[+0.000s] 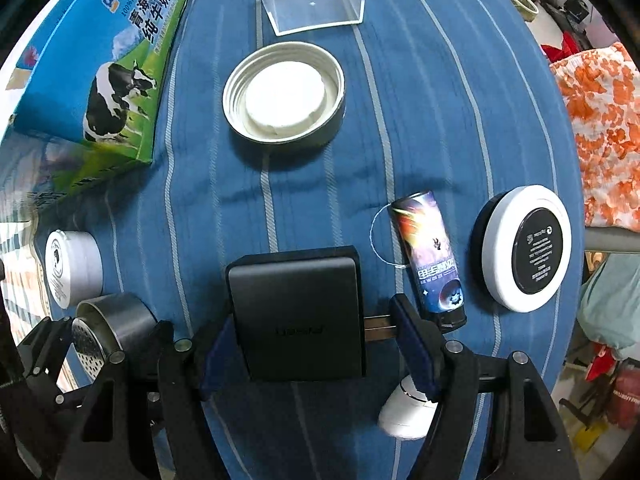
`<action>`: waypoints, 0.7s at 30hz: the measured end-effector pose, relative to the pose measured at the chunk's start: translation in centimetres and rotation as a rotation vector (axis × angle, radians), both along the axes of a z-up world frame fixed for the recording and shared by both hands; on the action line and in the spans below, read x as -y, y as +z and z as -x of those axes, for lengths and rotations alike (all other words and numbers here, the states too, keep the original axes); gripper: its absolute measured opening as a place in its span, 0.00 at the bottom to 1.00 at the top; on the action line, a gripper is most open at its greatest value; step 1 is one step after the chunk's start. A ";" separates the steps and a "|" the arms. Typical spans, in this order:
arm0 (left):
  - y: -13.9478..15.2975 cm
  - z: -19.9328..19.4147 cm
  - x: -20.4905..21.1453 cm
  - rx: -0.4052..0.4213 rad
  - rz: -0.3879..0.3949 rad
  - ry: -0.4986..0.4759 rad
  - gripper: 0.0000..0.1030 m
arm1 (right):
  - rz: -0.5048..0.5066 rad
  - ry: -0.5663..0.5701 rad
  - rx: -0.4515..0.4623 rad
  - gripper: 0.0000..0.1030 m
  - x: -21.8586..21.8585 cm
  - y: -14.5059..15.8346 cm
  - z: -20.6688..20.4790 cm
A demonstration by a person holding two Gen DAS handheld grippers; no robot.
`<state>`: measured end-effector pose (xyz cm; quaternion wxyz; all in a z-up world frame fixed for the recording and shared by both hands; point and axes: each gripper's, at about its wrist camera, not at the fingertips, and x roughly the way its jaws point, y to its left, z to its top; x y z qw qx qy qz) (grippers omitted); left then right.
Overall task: Organize rigid objects
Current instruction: 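Carry the strainer with the left tool into the blue box while the right tool places the charger beside it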
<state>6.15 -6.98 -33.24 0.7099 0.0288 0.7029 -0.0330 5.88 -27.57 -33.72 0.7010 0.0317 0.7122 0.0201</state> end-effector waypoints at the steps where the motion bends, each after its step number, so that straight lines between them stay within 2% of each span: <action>1: 0.1 -0.1 -0.2 -0.005 0.000 0.002 0.67 | 0.002 0.001 0.003 0.72 0.0 0.1 0.2; 6: 1.1 0.0 1.8 0.015 -0.017 0.009 0.67 | 0.001 -0.004 0.015 0.72 0.7 1.3 0.8; 13: 5.1 -0.4 0.4 0.068 0.003 0.000 0.67 | -0.030 0.002 0.046 0.72 2.0 4.9 1.5; 21: 15.9 -0.4 -0.5 0.210 0.053 -0.009 0.67 | -0.103 0.027 0.131 0.72 3.2 13.6 0.8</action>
